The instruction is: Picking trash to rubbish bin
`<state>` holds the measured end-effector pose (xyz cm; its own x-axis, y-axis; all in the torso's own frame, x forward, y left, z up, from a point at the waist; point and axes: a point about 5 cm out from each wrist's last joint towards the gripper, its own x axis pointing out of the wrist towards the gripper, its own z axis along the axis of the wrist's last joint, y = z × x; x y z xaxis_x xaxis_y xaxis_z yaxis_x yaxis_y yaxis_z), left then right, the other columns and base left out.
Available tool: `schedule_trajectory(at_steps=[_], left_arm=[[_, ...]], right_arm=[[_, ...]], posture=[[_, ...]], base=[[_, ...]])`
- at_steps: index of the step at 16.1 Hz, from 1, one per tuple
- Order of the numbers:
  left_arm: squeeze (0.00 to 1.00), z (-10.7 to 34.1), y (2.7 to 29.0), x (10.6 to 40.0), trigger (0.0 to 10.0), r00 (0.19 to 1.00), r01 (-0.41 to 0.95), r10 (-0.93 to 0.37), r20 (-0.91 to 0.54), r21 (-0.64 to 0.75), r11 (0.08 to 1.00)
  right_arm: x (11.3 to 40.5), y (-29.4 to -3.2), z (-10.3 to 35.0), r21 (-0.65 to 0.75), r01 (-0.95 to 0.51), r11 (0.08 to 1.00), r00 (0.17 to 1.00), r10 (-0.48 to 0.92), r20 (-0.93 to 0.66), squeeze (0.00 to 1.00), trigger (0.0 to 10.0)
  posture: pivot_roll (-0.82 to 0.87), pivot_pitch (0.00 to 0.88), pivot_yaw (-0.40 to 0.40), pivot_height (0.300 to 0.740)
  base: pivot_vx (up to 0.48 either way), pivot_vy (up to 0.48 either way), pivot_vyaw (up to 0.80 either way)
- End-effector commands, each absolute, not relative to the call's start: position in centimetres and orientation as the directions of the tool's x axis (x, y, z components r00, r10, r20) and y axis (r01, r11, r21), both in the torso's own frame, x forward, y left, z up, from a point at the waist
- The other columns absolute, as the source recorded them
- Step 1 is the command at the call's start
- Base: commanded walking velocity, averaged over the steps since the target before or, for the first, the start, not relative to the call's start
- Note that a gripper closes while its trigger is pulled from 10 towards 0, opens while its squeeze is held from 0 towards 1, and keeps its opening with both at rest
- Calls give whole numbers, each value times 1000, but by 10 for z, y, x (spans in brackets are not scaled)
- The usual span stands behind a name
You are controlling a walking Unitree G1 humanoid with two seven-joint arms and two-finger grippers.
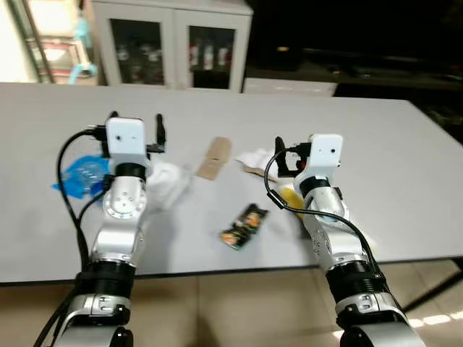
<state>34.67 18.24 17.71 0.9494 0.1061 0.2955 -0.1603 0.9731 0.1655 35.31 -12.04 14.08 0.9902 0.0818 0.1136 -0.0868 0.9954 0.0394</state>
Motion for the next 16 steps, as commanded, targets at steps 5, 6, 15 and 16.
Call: schedule_trajectory(at_steps=[5, 6, 15, 16], left_arm=[[0, 179, 176, 347, 10000, 948, -152, 97, 303, 160, 975], [0, 179, 176, 347, 10000, 948, -151, 97, 302, 159, 976], [0, 177, 177, 346, 10000, 950, -152, 100, 296, 160, 975], [0, 177, 177, 345, 10000, 950, -153, 100, 296, 160, 975]], right_arm=[[353, -118, 142, 27, -131, 991, 987, 128, 96, 0, 10000], [352, -117, 141, 31, -148, 988, 985, 145, 88, 0, 10000], [350, -112, 139, 41, -192, 980, 979, 189, 77, 0, 10000], [350, -112, 139, 41, -195, 980, 979, 191, 75, 0, 10000]], posture=[[-5, 12, -89, 740], [-6, 14, -90, 740], [-5, 16, -93, 740], [-7, 16, -92, 740]], base=[[0, -464, 408], [0, -450, 0], [0, -450, 0], [0, -450, 0]])
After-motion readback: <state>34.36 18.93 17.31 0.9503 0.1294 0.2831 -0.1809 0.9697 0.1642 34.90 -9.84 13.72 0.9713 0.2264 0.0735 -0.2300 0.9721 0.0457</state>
